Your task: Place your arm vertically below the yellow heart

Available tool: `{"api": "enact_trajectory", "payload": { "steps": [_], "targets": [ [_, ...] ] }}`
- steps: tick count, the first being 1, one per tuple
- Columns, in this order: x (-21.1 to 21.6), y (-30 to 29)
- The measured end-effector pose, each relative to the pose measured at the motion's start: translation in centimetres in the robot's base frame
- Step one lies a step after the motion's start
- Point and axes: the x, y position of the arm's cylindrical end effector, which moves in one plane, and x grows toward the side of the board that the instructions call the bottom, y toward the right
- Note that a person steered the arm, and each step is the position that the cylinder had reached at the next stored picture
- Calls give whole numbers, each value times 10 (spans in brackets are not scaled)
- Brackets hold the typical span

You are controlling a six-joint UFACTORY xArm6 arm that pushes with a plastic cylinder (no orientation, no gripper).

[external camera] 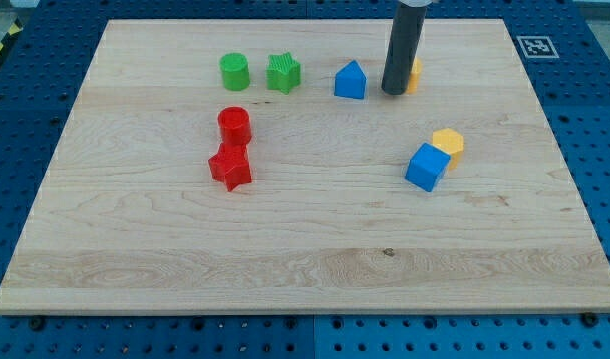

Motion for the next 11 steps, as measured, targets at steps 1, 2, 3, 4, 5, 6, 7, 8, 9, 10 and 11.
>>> {"api": "enact_trajectory", "payload": {
  "steps": [1,2,3,4,5,6,7,8,9,10,11],
  "targets": [
    [12,-5],
    [31,-11],
    [31,-16],
    [30,-44],
    [30,-45],
    [25,-52],
    [18,-52],
    [18,-52],
    [18,-52],
    [43,-44],
    [53,-19]
  ]
}}
